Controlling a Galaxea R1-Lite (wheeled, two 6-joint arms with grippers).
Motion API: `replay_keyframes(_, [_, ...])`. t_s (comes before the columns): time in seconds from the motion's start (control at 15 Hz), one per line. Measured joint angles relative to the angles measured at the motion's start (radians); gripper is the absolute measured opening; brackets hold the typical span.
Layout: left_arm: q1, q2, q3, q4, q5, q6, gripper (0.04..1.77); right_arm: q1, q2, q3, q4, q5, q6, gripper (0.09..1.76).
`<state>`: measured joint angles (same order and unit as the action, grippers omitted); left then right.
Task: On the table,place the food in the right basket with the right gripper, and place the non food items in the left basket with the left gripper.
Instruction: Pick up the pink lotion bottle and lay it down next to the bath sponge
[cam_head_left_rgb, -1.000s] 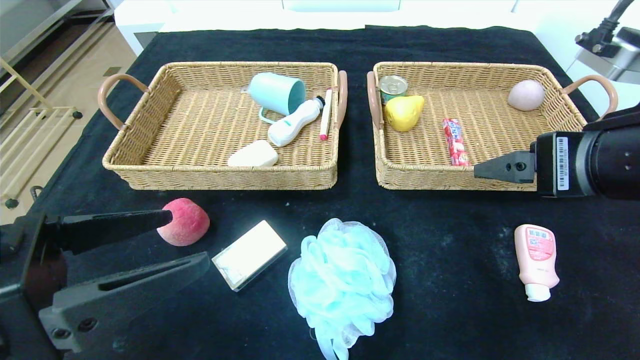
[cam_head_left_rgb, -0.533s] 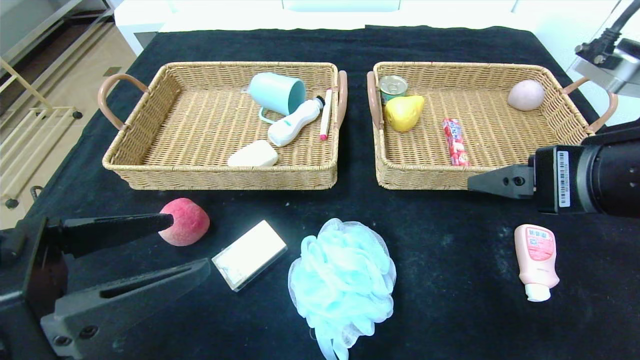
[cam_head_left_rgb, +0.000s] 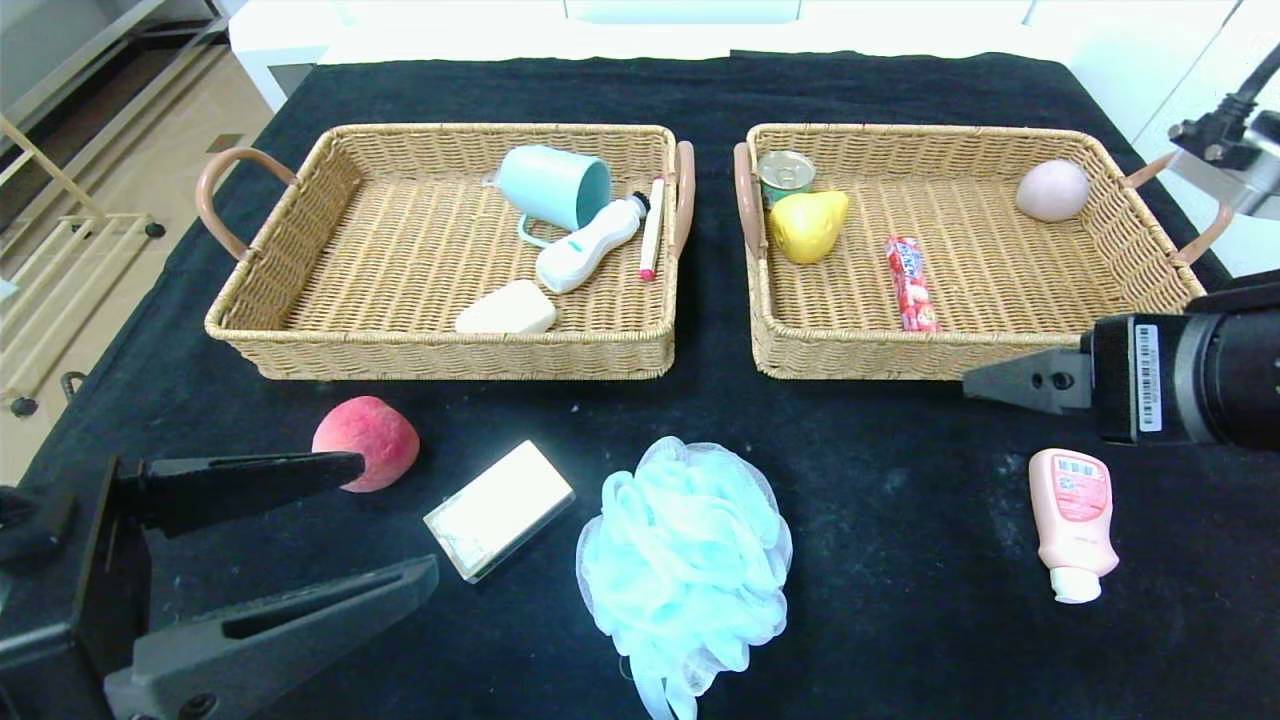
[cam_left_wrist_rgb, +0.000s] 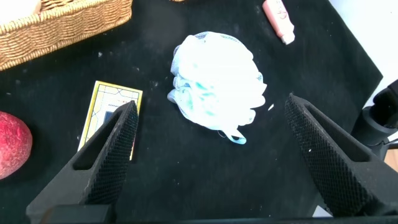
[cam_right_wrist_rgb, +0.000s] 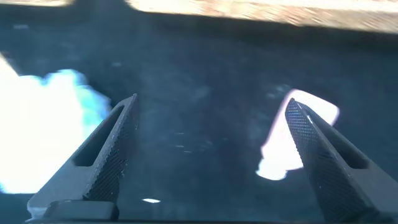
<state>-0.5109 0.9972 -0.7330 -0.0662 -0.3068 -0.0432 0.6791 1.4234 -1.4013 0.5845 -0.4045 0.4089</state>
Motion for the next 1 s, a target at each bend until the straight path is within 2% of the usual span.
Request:
replay_keyframes(0.33, [-0.001, -0.005, 0.002, -0.002, 0.000, 0.008, 1.72, -0.147, -0.028, 0.116, 0.001, 0.009, 0.000, 1.70])
replay_keyframes(0.67, [-0.001, -0.007, 0.004, -0.002, 0.000, 0.007, 1.72, -0.271, -0.042, 0.226, -0.010, 0.100, -0.001, 1.71])
replay_keyframes(0.87, [-0.001, -0.006, 0.004, -0.001, 0.000, 0.007, 1.72, -0.325, -0.024, 0.272, -0.022, 0.142, -0.003, 1.71])
replay_keyframes(1.0, [-0.001, -0.007, 0.004, -0.001, 0.000, 0.007, 1.72, -0.346, -0.001, 0.300, -0.082, 0.158, -0.003, 1.71])
